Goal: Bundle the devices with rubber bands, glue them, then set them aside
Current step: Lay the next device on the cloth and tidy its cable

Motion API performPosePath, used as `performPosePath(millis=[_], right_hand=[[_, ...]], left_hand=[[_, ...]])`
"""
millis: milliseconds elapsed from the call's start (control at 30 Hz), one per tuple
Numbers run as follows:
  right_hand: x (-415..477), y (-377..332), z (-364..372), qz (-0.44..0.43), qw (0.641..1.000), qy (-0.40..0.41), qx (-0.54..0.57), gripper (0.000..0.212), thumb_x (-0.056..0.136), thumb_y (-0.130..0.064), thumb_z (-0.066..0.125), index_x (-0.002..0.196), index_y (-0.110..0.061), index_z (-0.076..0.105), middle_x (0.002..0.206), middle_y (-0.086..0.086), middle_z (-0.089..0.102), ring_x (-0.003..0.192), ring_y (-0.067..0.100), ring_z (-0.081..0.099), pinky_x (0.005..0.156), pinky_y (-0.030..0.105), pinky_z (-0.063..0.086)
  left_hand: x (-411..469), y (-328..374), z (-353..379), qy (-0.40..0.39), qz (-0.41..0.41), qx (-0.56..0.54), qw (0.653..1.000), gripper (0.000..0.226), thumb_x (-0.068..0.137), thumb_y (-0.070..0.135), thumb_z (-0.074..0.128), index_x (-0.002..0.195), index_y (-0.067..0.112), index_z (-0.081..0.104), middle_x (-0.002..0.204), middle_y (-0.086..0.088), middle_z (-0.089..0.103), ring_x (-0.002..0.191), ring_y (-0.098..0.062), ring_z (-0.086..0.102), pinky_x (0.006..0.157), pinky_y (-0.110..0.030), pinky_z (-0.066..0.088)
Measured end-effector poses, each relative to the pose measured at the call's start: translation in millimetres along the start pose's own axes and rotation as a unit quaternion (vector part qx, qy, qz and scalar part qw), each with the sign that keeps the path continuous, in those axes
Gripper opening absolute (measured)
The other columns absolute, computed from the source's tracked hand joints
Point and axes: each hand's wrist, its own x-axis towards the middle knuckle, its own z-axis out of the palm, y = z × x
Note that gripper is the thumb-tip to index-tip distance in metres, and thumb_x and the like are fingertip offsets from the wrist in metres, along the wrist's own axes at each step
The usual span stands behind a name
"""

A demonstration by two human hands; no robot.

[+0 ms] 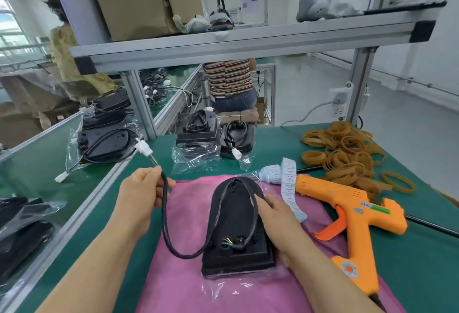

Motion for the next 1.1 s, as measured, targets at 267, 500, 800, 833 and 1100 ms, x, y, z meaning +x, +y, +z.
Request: performPosePath(millis=[267,500,800,833,1100], right_hand=[[-1,-1,4,-0.046,0.999,-0.006,0.0,0.023,0.092,-0.042,0.061,0.096,-0.023,0.073,0.091,-0.003,0.076,0.092,0.019,0.072,0.083,0.038,0.059],[-1,0,1,-0.051,0.999,-0.018,0.003,0.02,0.095,-0.038,0.058,0.105,-0.026,0.069,0.099,-0.004,0.075,0.098,0.017,0.07,0.091,0.046,0.055],[-4,-5,2,-0.058,0.998,-0.006,0.012,0.015,0.098,-0.036,0.055,0.104,-0.031,0.067,0.101,-0.006,0.074,0.099,0.015,0.069,0.089,0.034,0.056],[-4,-5,2,-0.056,0.998,0.002,0.009,0.016,0.098,-0.037,0.054,0.103,-0.028,0.067,0.1,-0.006,0.074,0.096,0.012,0.069,0.082,0.025,0.055],[-8,-9,9,0.03,0.993,0.014,0.117,0.024,0.079,-0.01,0.078,0.1,-0.011,0.066,0.086,0.014,0.075,0.077,0.031,0.074,0.062,0.041,0.061]], left_hand=[[-21,23,27,0.071,0.234,0.402,0.882,0.094,0.073,0.054,0.079,0.147,0.014,0.036,0.15,-0.008,0.042,0.139,-0.025,0.038,0.108,-0.045,0.035],[-27,14,64,-0.189,0.206,0.294,0.914,0.01,0.088,0.02,0.072,0.091,0.025,0.064,0.076,0.009,0.061,0.07,-0.005,0.055,0.07,-0.023,0.046],[-7,25,74,-0.148,0.268,0.442,0.843,0.02,0.097,0.032,0.058,0.091,0.023,0.075,0.091,-0.002,0.057,0.089,-0.023,0.059,0.08,-0.035,0.049],[-9,25,75,-0.145,0.276,0.49,0.814,0.022,0.099,0.034,0.054,0.093,0.023,0.072,0.093,0.0,0.054,0.091,-0.025,0.059,0.078,-0.036,0.049],[-58,11,82,-0.175,0.251,0.687,0.659,0.031,0.094,0.004,0.047,0.125,0.009,0.047,0.12,-0.008,0.044,0.101,-0.031,0.064,0.064,-0.039,0.04]])
